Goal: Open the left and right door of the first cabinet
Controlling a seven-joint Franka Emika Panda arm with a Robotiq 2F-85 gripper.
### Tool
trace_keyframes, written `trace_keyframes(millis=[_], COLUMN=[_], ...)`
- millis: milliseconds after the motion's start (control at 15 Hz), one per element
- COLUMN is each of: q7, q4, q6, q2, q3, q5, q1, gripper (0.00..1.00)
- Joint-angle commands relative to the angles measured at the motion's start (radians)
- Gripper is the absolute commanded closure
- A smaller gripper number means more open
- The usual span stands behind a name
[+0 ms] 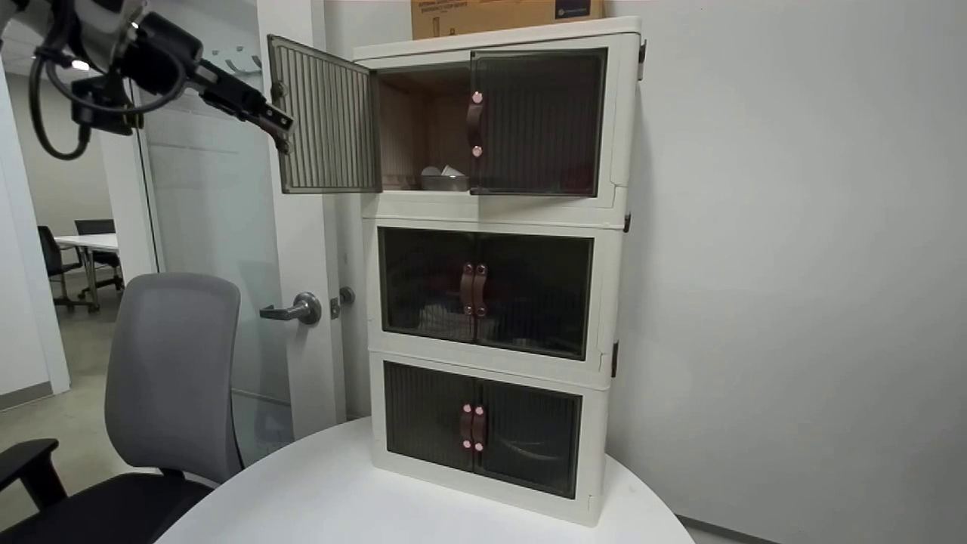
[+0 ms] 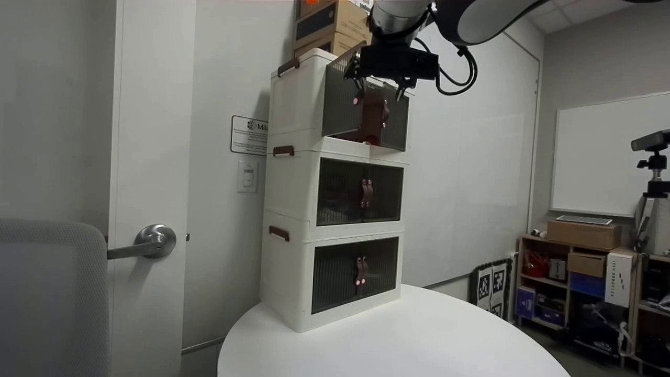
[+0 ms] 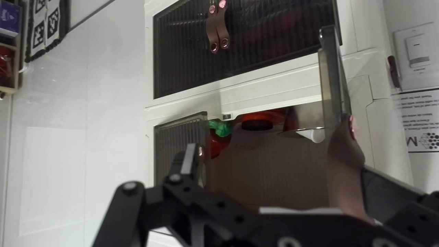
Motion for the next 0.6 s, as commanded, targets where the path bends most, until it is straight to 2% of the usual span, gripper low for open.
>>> trace_keyframes(millis=[0,267,533], q7=[0.067,0.179,0.264], q4=[0.016,0.160,0.322], q6=[-0.220,-0.468,-0.728], q2=[0.042,0.177,0.332], q3=[0.077,0.141,0.153], q5=[0.016,-0.058,-0.151], q1=[0.050,0.110,0.196], gripper=[0.00,0.00,0.00])
